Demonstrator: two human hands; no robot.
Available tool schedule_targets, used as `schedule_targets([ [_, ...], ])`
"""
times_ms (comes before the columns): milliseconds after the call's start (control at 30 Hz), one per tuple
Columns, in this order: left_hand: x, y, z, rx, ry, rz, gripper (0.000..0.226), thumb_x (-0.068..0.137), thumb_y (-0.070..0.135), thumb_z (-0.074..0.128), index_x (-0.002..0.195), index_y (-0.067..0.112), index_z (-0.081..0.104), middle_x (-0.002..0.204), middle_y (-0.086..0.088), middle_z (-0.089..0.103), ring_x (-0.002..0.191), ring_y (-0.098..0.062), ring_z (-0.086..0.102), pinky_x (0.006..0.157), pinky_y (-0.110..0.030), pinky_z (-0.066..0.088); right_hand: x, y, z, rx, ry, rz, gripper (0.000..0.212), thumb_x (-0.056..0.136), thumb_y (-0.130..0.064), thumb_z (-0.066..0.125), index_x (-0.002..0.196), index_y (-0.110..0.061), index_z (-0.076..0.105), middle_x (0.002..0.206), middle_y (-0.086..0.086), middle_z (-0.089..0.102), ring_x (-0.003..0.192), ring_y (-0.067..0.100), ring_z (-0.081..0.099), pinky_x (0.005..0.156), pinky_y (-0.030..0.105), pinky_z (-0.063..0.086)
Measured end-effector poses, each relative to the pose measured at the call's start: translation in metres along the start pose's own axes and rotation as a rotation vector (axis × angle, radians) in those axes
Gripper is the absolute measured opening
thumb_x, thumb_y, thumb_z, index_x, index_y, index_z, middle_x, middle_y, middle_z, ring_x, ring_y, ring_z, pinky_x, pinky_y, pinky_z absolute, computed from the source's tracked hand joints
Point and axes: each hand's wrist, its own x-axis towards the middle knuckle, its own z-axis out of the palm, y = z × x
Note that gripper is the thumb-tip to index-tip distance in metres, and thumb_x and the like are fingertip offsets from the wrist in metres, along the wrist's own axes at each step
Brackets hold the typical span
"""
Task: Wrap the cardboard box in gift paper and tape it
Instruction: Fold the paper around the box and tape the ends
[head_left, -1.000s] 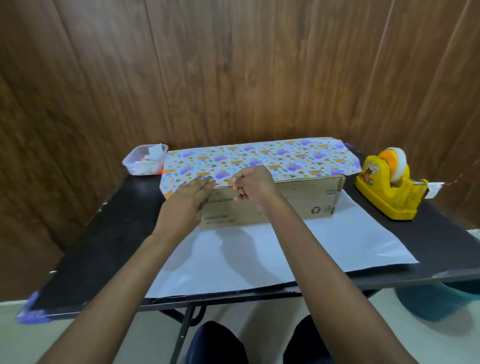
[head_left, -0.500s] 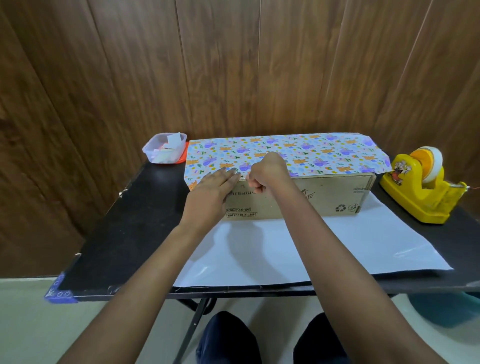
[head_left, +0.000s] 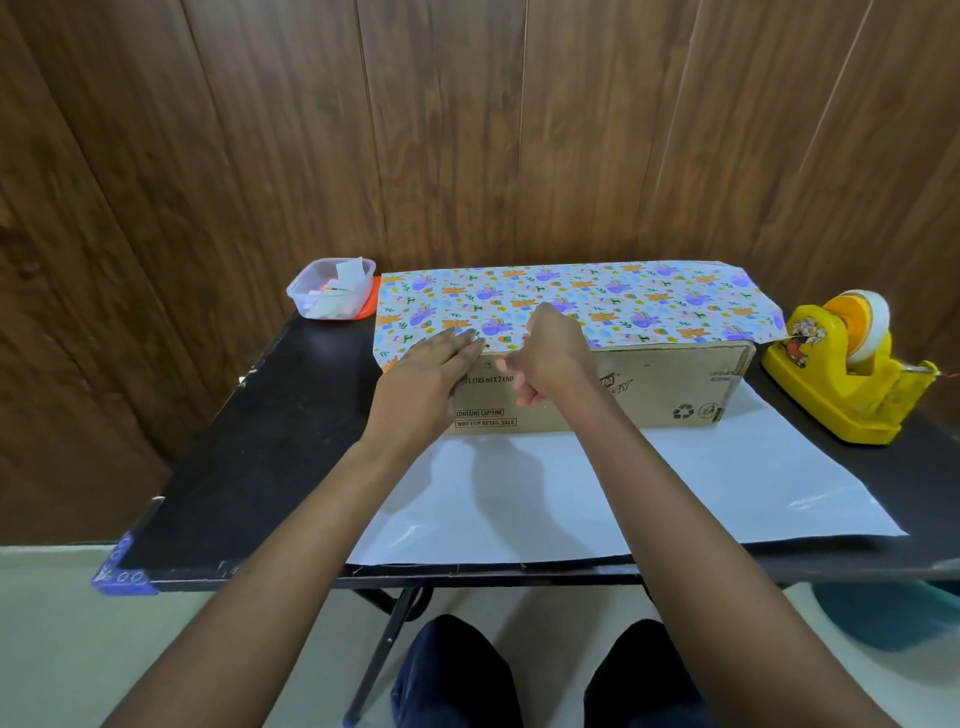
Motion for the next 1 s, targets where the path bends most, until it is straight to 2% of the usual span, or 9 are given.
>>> schedule_targets([
  [200,0.0,0.0,0.001,0.016,0.015,0.022,0.043,0.071,0.003,0.072,0.114,0.011,0.067,0.115,-0.006,0.067,0.104,-0.027,0.065,0.067,-0.032,0.056,-0.007,0.02,0.007,-0.159,0.098,-0.143,0.036,0.087,-0.017,0.064,0.116,-0.006,0.046,0.088,0.014,0.068,0.067,0.025,0.054,0.067,0.035,0.05],
  [333,0.0,-0.001,0.001,0.003,-0.009,-0.008,0.048,0.071,0.002,0.076,0.116,0.013,0.066,0.117,-0.004,0.067,0.106,-0.025,0.065,0.066,-0.03,0.055,0.008,0.008,-0.001,-0.142,0.125,-0.108,0.033,0.084,-0.041,0.066,0.095,-0.012,0.056,0.083,0.007,0.065,0.077,0.027,0.061,0.065,0.03,0.044],
  [433,0.0,0.0,0.001,0.005,-0.017,-0.008,0.049,0.07,0.002,0.076,0.117,0.014,0.066,0.117,-0.002,0.066,0.106,-0.024,0.065,0.065,-0.029,0.055,0.02,-0.005,-0.002,-0.295,0.115,-0.031,0.045,0.083,-0.044,0.067,0.065,-0.015,0.037,0.065,0.0,0.046,0.075,0.024,0.051,0.05,0.022,0.028],
  [533,0.0,-0.001,0.001,0.019,0.004,0.0,0.05,0.066,0.0,0.079,0.113,0.012,0.068,0.114,-0.002,0.068,0.101,-0.023,0.067,0.065,-0.028,0.055,0.028,-0.01,0.0,-0.283,0.155,0.033,0.047,0.086,-0.038,0.066,0.062,-0.017,0.031,0.067,0.0,0.046,0.078,0.023,0.049,0.05,0.024,0.028],
  [667,0.005,0.0,-0.003,0.069,0.003,0.02,0.036,0.07,0.011,0.076,0.105,0.009,0.07,0.104,-0.007,0.071,0.09,-0.027,0.069,0.066,-0.031,0.055,0.027,0.01,-0.002,-0.029,0.176,-0.014,0.041,0.094,-0.039,0.052,0.062,-0.018,0.035,0.071,0.004,0.058,0.069,0.024,0.058,0.054,0.026,0.034],
  [767,0.018,0.01,-0.009,0.113,-0.1,0.009,0.024,0.075,0.018,0.075,0.093,0.004,0.068,0.09,-0.011,0.067,0.08,-0.033,0.064,0.068,-0.033,0.05,0.011,0.041,-0.017,0.157,0.162,-0.038,0.038,0.094,-0.031,0.051,0.061,-0.015,0.04,0.056,0.007,0.054,0.034,0.008,0.049,0.053,0.028,0.036],
  [900,0.024,0.024,0.003,0.162,-0.203,0.088,0.048,0.068,0.019,0.081,0.107,-0.002,0.061,0.108,-0.018,0.064,0.095,-0.037,0.062,0.082,-0.043,0.051,-0.022,0.083,-0.047,0.127,-0.131,-0.114,0.025,0.088,-0.022,0.063,0.067,-0.014,0.052,0.058,0.003,0.056,0.048,0.014,0.049,0.051,0.025,0.039],
  [967,0.023,0.033,0.008,0.198,-0.254,0.129,0.063,0.066,0.022,0.082,0.119,-0.002,0.058,0.119,-0.018,0.061,0.103,-0.035,0.061,0.087,-0.048,0.05,-0.04,0.097,-0.059,-0.1,-0.39,-0.166,0.012,0.081,-0.027,0.072,0.083,-0.019,0.063,0.079,-0.002,0.061,0.074,0.015,0.056,0.068,0.028,0.046],
  [1000,0.023,0.037,0.009,0.212,-0.256,0.126,0.065,0.066,0.024,0.082,0.121,0.0,0.057,0.119,-0.017,0.061,0.103,-0.034,0.061,0.087,-0.049,0.05,-0.049,0.104,-0.062,-0.247,-0.486,-0.192,0.023,0.078,-0.03,0.075,0.097,-0.024,0.065,0.097,-0.005,0.06,0.093,0.014,0.056,0.082,0.029,0.045],
])
